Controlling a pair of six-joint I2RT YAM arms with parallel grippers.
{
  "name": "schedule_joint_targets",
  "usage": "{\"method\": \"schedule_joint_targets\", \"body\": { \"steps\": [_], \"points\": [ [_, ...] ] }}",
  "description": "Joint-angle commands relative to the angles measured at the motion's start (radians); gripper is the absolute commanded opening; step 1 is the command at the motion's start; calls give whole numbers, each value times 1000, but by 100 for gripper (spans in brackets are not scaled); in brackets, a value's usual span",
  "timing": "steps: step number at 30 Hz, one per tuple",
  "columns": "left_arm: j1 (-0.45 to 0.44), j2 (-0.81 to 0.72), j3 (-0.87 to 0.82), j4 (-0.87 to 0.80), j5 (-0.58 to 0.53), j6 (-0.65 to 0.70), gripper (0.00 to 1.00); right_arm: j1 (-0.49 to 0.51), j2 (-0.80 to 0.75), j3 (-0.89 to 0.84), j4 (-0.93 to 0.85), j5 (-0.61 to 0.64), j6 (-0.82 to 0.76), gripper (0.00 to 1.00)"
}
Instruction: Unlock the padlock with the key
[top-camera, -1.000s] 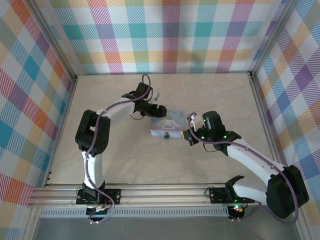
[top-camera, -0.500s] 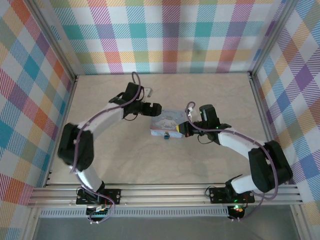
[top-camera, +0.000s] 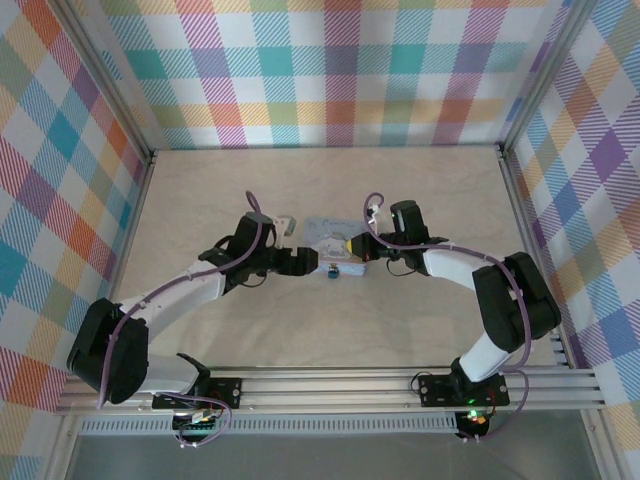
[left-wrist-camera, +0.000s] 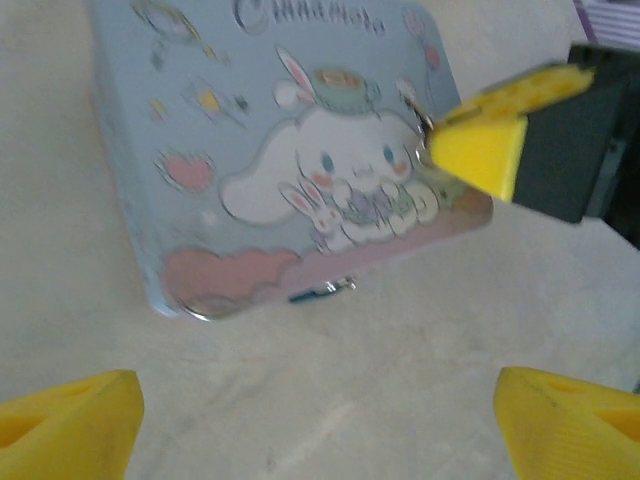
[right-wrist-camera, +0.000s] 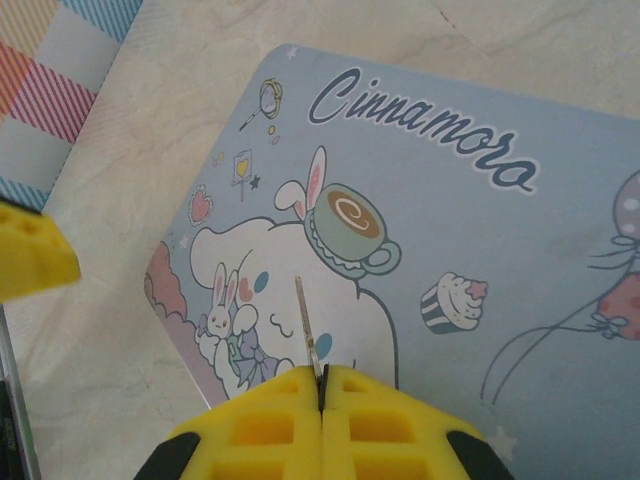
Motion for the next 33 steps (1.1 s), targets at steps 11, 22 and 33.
{"method": "schedule_joint_targets", "body": {
  "steps": [11,22,33],
  "points": [
    [-55,238,25,264,77,-101,80,15,-16,-131,69,-3,71,0],
    [-22,341,96,312,69,-46,80,22,-17,-121,77,13,95,0],
    [-37,261,-39,328,94,6,71,23,-5,-109,76,37,99,1]
  ]
}}
